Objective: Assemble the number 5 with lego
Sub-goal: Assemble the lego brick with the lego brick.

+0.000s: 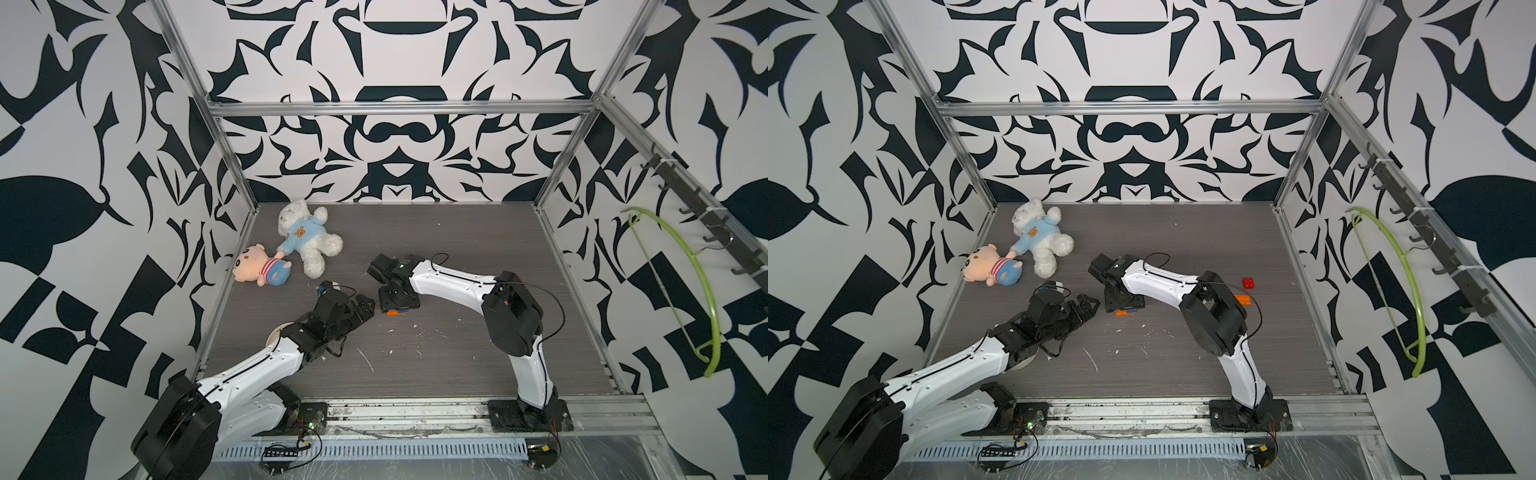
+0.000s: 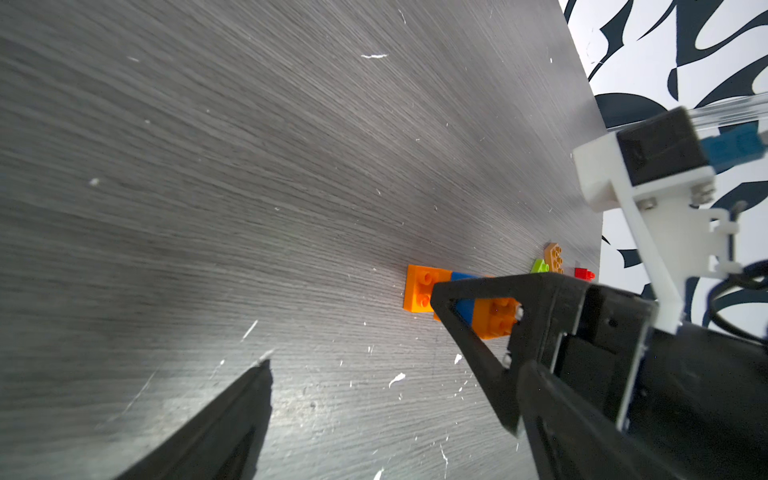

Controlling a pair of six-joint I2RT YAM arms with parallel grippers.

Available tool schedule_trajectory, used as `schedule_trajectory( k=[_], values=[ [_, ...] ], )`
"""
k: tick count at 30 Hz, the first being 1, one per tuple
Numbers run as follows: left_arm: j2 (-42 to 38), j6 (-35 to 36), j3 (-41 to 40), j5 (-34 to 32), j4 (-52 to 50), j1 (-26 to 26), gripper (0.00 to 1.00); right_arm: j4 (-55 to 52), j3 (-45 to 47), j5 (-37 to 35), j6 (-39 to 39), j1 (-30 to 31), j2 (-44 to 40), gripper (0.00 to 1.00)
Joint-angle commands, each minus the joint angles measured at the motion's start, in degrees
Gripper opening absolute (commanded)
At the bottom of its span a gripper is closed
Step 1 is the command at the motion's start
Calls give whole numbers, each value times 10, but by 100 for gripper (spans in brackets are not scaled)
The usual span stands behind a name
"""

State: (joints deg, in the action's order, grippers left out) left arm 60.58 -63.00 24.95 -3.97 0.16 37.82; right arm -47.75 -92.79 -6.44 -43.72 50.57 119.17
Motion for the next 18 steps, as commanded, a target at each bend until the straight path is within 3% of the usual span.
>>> schedule_trajectory(
  k=[1, 18],
  values=[
    [6, 3, 12, 4, -6, -2, 99, -36, 20, 1, 1, -4, 9, 62],
    [-6, 2, 7, -5, -15, -2, 99, -65, -18, 25, 20, -17, 36, 62]
  ],
)
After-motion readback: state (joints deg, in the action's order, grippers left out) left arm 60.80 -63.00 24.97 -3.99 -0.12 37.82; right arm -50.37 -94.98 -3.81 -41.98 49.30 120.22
